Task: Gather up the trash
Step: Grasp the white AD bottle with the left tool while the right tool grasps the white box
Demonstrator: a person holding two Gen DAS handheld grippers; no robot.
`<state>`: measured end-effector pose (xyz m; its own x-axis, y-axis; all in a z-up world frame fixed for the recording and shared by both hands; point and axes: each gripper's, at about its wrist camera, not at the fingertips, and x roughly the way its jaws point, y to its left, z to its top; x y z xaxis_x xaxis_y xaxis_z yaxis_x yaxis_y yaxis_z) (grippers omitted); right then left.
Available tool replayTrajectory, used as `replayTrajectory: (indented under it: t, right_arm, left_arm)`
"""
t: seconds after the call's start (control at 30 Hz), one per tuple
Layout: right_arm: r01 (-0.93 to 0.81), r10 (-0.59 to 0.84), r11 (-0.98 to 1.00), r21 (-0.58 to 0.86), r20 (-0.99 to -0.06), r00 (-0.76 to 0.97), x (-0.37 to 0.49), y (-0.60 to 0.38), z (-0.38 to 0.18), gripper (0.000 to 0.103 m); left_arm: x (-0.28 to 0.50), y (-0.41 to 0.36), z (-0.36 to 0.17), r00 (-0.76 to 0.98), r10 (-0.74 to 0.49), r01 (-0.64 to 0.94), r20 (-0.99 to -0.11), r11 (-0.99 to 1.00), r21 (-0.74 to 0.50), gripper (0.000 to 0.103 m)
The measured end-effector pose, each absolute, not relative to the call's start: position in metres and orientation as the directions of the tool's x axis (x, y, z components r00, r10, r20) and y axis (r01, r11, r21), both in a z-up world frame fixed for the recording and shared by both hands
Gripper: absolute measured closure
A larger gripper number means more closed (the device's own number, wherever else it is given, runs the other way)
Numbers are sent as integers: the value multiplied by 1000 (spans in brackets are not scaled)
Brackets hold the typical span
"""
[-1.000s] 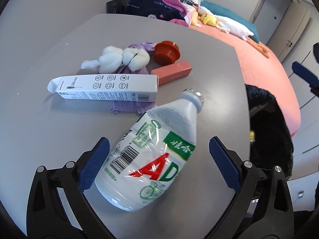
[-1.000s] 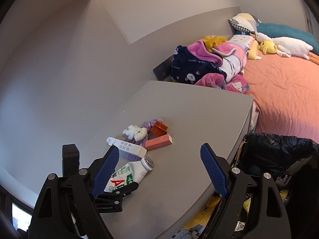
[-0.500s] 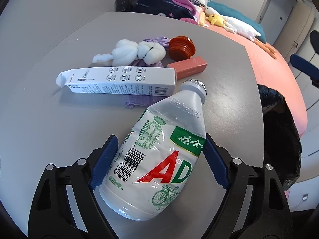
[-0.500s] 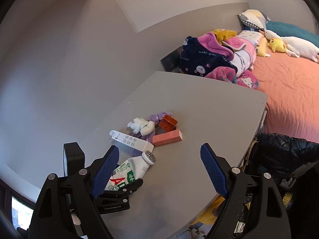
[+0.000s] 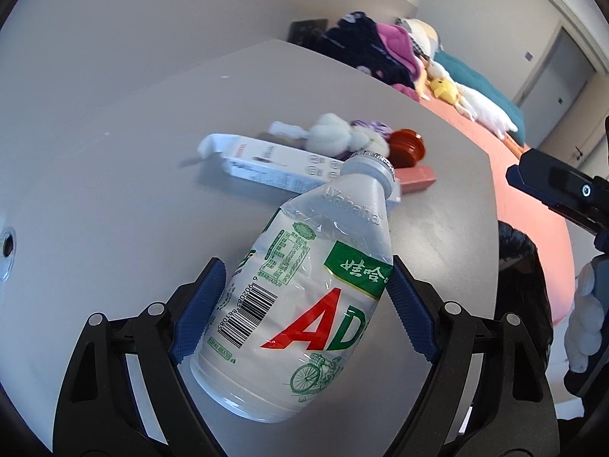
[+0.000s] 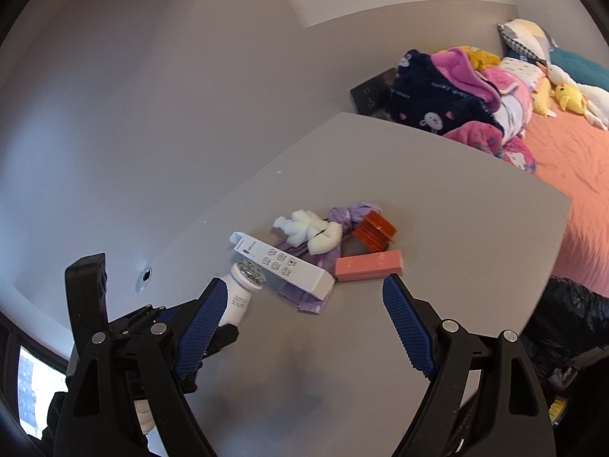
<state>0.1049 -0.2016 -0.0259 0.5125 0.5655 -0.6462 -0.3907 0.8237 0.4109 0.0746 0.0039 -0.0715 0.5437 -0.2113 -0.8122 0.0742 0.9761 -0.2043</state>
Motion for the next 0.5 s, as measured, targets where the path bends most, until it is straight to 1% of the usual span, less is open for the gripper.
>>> replayTrajectory:
  t: [0.2, 0.27, 0.3, 0.4, 0.5]
  right_arm:
    - [-450, 570, 811, 374, -680, 462, 121, -171, -36, 19]
    - [-488, 573, 800, 350, -688, 446, 126, -158, -40, 24]
    - [-504, 575, 793, 342, -693, 435, 129, -153, -42, 29]
    - [-543, 574, 777, 320, -714, 401, 138, -136, -50, 38]
    - [-577, 565, 762, 292, -736, 373, 146, -120, -58, 44]
  left_arm:
    - [68, 30, -67, 562, -183, -9, -806, 974, -227, 21]
    - [66, 40, -64, 572, -176, -36, -801, 970, -239, 21]
    - [65, 43, -63, 574, -171, -47, -800, 969, -241, 21]
    - [65, 53, -60, 582, -157, -83, -798, 964, -251, 21]
    - [62, 63, -59, 583, -137, -124, -801, 959, -254, 21]
